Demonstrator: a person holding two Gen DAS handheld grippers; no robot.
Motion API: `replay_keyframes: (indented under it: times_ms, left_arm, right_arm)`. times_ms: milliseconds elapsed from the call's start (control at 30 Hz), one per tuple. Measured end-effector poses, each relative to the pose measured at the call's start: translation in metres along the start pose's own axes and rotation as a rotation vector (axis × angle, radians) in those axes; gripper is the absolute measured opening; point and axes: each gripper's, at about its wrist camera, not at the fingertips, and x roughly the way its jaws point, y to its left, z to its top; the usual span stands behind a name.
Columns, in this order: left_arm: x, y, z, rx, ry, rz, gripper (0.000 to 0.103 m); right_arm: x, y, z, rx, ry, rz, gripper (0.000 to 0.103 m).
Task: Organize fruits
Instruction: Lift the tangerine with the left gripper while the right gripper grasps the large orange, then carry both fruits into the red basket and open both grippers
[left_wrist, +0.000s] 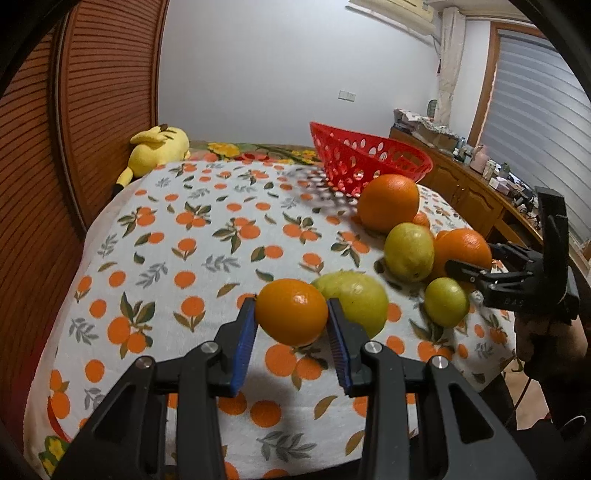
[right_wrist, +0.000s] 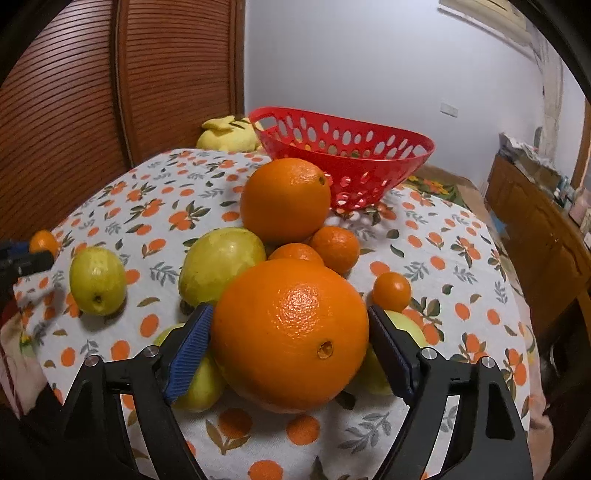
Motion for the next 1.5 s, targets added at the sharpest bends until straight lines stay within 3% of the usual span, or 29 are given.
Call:
replay_keyframes:
  times_ms: [667,1500]
  left_arm:
    - [0.014,-0.034,0.038,0.065,-0.022,-0.046,0.036]
    - [0.092,-0.089,0.158,0.196,-0.028,-0.084,0.036]
  right_arm:
    - [-0.042,-0.018,0.034,-0.005,-0.099,0.039,0.083]
    - [-0.014,-0.082,0.116,-0.038,-0.115,0.083,0.083]
